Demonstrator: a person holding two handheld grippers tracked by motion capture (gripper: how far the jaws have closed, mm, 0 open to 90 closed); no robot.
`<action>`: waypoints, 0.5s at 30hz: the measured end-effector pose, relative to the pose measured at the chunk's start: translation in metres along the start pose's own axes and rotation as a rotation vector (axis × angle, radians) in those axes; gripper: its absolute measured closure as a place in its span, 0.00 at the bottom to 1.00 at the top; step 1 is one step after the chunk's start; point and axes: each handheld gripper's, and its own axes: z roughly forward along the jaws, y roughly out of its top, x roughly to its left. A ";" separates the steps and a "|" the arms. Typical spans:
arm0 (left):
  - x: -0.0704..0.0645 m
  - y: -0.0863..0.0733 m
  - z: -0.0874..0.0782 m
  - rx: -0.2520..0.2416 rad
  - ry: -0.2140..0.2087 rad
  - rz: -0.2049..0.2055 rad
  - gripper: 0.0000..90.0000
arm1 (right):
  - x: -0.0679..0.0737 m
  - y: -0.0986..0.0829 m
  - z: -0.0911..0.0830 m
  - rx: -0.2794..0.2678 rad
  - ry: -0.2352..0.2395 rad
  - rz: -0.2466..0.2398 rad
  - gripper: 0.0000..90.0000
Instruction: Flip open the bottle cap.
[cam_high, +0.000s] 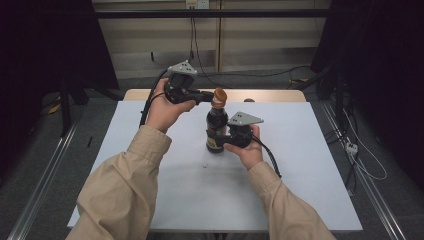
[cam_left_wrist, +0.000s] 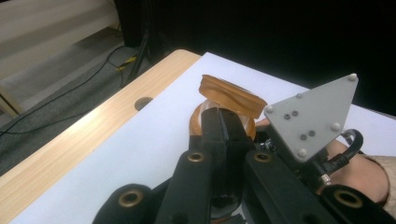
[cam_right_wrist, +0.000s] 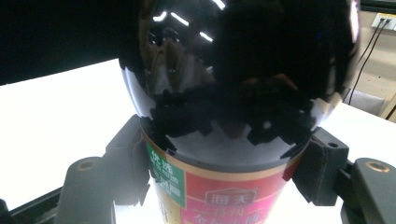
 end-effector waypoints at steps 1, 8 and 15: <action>-0.001 0.001 0.000 0.000 0.001 0.002 1.00 | 0.000 0.000 0.000 0.002 -0.002 -0.001 0.34; 0.000 0.001 0.000 0.004 0.002 0.005 1.00 | 0.000 -0.001 0.000 -0.003 0.000 0.008 0.34; -0.001 0.003 0.000 -0.007 0.001 0.005 1.00 | 0.000 -0.001 0.001 -0.003 0.001 0.010 0.34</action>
